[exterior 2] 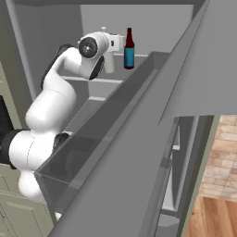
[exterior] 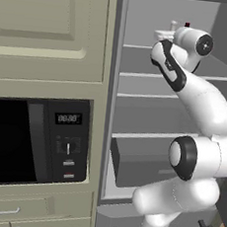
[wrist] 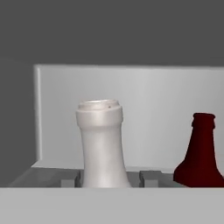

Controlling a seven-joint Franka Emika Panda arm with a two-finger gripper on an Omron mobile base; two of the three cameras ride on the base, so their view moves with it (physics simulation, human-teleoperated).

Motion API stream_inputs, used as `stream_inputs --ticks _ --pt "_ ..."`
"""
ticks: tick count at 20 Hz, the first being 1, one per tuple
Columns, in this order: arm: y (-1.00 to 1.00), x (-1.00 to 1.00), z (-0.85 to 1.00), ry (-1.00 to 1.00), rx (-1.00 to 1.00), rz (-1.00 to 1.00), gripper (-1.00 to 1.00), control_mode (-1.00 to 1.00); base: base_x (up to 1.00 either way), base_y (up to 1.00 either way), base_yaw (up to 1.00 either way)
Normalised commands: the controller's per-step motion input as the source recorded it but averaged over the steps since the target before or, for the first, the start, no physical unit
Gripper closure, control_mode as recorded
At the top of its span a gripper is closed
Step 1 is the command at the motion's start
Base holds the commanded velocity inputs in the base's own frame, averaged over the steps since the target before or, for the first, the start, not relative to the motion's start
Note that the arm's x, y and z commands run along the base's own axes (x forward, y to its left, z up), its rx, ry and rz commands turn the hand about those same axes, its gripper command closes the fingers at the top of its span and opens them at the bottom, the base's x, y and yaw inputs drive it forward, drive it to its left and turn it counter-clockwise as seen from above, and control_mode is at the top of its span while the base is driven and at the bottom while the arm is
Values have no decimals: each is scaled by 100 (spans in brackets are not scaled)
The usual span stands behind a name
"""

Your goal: Place the beer and liquor on the top shelf of the fridge to keep them out of children's reach, and place the avocado on lower shelves for easy access.

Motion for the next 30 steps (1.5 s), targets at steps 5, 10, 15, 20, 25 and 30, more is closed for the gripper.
stream_inputs --ticks 5,10,15,20,25,30 --pt "-13 51 0 0 0 0 100 -100 0 0 0" --pt "-20 49 0 0 0 0 100 -100 0 0 0" --pt "-18 32 -7 0 0 1 100 -100 0 0 0" --pt "-12 15 -16 -3 0 1 -100 -100 0 0 0" --pt "-6 2 -13 -6 0 1 -100 -100 0 0 0" --pt "-2 0 -2 -6 0 0 -100 -100 0 0 0"
